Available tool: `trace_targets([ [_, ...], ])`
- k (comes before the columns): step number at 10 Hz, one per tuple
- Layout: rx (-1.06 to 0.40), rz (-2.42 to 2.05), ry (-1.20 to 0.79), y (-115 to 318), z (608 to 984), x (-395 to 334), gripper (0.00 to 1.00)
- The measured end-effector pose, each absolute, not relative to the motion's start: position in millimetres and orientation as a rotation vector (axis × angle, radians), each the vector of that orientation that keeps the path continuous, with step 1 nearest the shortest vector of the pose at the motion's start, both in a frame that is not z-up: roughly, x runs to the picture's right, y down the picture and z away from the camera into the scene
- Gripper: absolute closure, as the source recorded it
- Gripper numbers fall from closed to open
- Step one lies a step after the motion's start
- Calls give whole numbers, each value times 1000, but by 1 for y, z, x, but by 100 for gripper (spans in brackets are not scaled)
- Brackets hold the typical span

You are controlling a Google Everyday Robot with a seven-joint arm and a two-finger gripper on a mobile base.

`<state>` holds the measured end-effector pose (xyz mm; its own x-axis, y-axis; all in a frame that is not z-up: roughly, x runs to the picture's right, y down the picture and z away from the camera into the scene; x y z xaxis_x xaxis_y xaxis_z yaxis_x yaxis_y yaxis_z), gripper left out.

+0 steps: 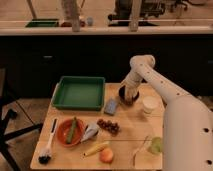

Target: Place eraser in table surface

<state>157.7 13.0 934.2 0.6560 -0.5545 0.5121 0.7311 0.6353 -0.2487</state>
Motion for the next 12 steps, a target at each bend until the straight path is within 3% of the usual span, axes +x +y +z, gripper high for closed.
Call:
trace_targets([
  [9,-477,-725,-433,12,947,164,29],
  [12,-477,-718,-439,13,948,167,50],
])
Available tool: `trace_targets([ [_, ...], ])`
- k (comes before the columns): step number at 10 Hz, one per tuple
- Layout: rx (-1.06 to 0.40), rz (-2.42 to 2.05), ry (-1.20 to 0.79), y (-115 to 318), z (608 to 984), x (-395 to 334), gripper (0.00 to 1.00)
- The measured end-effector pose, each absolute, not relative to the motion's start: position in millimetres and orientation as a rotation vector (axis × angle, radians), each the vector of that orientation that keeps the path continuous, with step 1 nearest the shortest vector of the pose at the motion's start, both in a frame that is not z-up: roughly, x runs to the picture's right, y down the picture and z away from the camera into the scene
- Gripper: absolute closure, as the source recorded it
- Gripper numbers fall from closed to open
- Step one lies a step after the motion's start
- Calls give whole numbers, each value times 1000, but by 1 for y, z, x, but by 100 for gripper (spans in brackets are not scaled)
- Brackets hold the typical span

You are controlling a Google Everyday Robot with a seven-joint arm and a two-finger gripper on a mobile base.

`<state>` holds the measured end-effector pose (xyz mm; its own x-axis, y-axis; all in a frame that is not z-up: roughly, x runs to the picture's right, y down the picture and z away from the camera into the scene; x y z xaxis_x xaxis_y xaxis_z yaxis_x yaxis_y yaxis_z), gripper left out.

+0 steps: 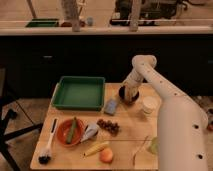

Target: Place eraser in table surface

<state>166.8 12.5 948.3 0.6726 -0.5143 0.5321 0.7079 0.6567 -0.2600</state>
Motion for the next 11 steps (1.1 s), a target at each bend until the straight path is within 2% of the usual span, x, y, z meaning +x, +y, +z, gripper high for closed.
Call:
trace_targets([
  [1,-476,-718,-440,12,948,167,63],
  [3,-477,-720,-440,13,946,168,81],
  [4,-478,-721,-440,13,945,168,87],
  [5,-480,-720,-438,14,943,169,98],
  [11,-454,-740,-426,2,927,162,100],
])
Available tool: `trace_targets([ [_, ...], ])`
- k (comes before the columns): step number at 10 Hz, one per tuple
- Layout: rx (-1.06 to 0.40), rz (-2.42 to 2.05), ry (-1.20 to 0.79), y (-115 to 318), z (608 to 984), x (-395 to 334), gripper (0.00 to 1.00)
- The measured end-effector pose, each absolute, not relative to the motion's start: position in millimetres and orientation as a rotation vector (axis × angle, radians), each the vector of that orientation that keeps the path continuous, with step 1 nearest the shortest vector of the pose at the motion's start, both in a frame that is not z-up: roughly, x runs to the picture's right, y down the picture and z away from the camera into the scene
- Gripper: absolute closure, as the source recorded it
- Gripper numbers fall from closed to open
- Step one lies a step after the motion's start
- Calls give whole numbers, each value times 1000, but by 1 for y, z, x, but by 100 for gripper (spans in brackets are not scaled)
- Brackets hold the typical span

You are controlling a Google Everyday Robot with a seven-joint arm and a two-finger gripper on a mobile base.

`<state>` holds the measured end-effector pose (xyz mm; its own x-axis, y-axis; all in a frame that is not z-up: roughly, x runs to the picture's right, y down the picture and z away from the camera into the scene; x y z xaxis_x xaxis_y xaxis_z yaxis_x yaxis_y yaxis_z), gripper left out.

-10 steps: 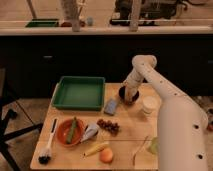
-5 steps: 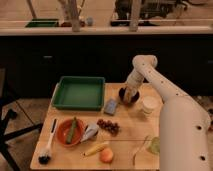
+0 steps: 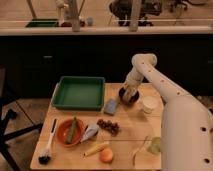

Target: Place eraser in table surface

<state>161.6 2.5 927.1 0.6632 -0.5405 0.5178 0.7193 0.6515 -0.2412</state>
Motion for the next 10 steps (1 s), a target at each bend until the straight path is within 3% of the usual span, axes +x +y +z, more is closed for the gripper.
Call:
trace_targets([
  [10,-389,-767,-388,-36,882,148,100],
])
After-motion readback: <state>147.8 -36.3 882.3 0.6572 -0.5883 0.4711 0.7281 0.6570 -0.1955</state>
